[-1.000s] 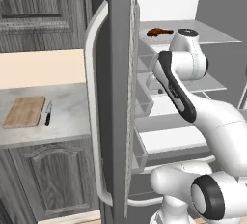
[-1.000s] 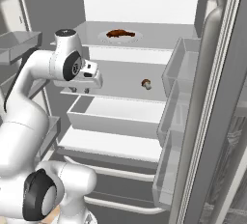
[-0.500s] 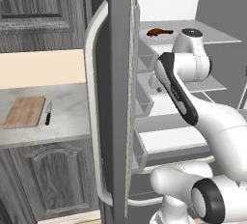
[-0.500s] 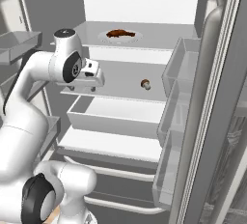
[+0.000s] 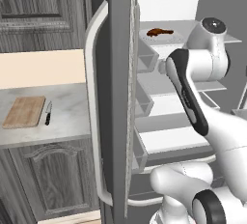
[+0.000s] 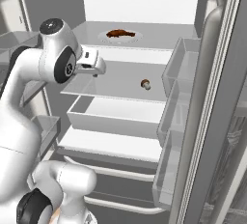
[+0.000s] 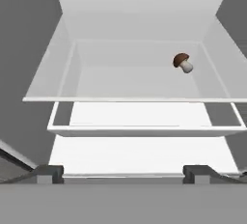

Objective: Retrieve the chicken drumstick from the fridge and place it on the cutting board.

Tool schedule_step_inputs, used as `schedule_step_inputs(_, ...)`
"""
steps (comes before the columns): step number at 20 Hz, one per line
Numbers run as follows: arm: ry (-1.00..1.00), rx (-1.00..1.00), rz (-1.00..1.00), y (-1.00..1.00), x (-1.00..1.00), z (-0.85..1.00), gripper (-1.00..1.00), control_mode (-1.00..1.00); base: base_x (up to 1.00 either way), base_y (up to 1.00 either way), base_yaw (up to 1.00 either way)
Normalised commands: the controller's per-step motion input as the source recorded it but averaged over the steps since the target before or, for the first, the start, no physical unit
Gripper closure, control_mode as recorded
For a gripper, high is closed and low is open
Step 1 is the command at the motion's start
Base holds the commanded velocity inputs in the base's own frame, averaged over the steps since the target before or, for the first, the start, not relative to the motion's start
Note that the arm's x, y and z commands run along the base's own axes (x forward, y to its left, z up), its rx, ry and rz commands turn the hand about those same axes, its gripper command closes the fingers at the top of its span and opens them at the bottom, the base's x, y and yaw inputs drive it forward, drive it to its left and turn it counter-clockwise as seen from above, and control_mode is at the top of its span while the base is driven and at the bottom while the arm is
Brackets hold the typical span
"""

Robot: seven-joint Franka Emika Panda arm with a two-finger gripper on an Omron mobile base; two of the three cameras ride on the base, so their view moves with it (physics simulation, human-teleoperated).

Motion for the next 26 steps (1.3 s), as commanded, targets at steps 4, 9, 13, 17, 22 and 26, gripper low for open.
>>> schedule_step_inputs(4, -0.31, 0.00, -0.07, -0.01, -0.14, 0.85, -1.00, -1.00, 0.00, 0.00, 0.00)
schedule_step_inputs(9, -0.22, 0.00, -0.06, -0.07, -0.03, 0.50, -1.00, -1.00, 0.00, 0.00, 0.00)
schedule_step_inputs(13, -0.12, 0.00, -0.04, -0.01, 0.00, 0.38, -1.00, -1.00, 0.00, 0.00, 0.00)
schedule_step_inputs(17, -0.17, 0.00, -0.02, 0.00, 0.00, 0.45, -1.00, -1.00, 0.00, 0.00, 0.00)
schedule_step_inputs(22, -0.04, 0.00, 0.00, 0.00, 0.24, 0.15, -1.00, -1.00, 0.00, 0.00, 0.00)
schedule_step_inputs(26, 0.00, 0.00, 0.00, 0.00, 0.50, 0.00, -1.00, -1.00, 0.00, 0.00, 0.00)
